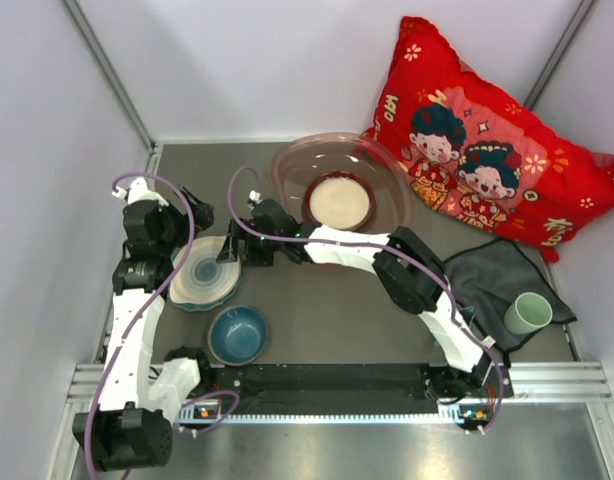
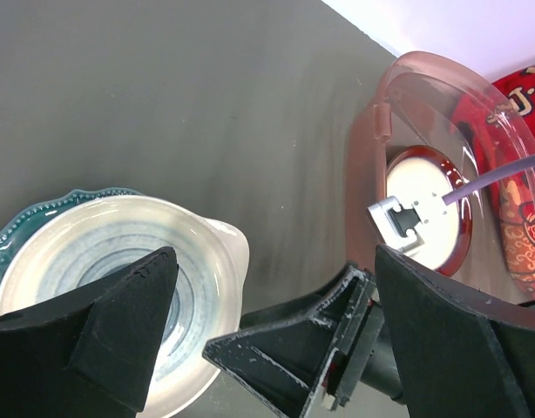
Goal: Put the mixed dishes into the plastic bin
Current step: Pick up the plate at the center of the board.
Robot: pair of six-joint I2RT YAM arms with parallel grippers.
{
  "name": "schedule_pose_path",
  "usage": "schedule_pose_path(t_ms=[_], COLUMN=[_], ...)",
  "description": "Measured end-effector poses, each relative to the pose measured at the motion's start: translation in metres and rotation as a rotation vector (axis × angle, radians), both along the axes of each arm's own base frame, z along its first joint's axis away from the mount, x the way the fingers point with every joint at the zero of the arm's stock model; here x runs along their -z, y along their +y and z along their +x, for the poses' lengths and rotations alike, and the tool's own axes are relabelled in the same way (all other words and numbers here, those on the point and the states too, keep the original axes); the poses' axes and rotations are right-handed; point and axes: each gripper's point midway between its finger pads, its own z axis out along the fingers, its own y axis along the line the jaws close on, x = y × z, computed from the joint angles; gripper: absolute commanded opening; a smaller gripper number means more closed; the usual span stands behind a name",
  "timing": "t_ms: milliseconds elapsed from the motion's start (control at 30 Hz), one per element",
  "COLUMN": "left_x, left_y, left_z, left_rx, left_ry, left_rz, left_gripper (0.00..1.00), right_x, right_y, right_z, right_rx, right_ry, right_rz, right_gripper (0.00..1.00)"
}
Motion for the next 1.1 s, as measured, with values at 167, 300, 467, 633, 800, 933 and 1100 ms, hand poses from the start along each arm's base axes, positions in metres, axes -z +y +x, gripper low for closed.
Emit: schedule_pose_path(t_ms=[167,300,467,633,800,933,1100], left_x=[0.000,0.000,0.000,0.000,0.000,0.000,0.000], left_y=[0.000,0.000,-0.001,-0.001,-0.001,-0.001,-0.001], left_z=[0.000,0.000,0.000,0.000,0.000,0.000,0.000], left_rx=[0.000,0.000,0.005,0.007,0.008,0.008,0.008], left_ry=[0.000,0.000,0.000,0.000,0.000,0.000,0.000], left_rz=[0.000,0.000,-0.002,-0.003,-0.004,-0.004,-0.003], left_gripper=[0.99,0.99,0.99,0.99,0.99,0.99,0.99], right_x=[0.010,0.018,0.015,0.011,0.007,0.003,0.006], right_y=[0.004,0.002,0.004,0.006,0.007,0.008,0.011], right_z=[0.004,0.006,0.010,0.017,0.022,0.023,0.022], right_rx=[0.008,0.015,0.025,0.038,0.046,0.046,0.038], right_ry=[0.013,0.026,0.025,0.023,0.029,0.032,0.049], right_rz=[-0.005,-0.016,0.006,0.033,0.060,0.083,0.095], right_gripper=[0.86,0.86,0.86,0.86,0.86,0.86,0.86])
